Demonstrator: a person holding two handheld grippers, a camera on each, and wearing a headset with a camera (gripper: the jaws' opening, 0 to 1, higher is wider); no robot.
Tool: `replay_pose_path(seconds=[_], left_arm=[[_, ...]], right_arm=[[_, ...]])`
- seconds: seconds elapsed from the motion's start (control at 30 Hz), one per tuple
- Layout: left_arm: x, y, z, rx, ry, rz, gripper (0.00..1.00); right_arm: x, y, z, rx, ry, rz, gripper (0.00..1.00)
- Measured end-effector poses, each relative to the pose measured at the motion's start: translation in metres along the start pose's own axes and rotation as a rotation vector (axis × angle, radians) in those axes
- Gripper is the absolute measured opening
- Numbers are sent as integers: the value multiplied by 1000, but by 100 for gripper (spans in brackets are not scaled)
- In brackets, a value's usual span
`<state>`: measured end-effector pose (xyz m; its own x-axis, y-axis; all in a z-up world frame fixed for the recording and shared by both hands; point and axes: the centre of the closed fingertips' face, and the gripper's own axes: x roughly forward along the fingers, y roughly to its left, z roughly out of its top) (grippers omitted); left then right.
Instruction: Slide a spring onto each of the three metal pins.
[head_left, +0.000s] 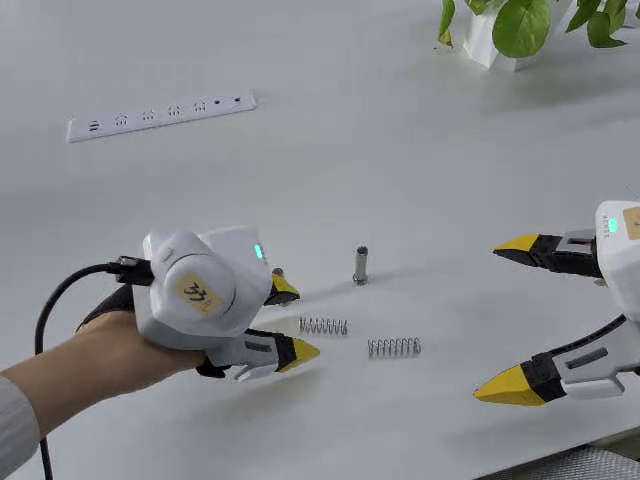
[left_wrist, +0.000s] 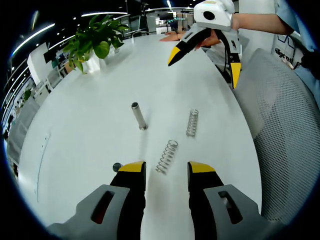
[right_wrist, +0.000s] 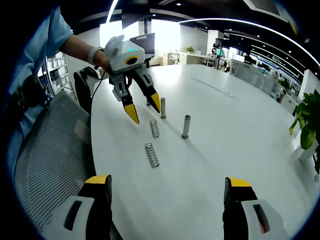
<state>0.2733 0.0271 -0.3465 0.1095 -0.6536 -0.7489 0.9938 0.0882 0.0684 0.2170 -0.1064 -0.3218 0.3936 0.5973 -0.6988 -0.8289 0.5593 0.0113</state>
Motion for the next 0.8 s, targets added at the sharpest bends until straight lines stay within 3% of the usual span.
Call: replay_pose_path(seconds=[0.17,0.8], left_arm=[[6,7,-10,27,71,21,26],[19,5,-16,85,137,0,11]], right_arm=[[-1,0,-5,17,0,-3,92],[-3,3,-15,56,-6,-13,91]])
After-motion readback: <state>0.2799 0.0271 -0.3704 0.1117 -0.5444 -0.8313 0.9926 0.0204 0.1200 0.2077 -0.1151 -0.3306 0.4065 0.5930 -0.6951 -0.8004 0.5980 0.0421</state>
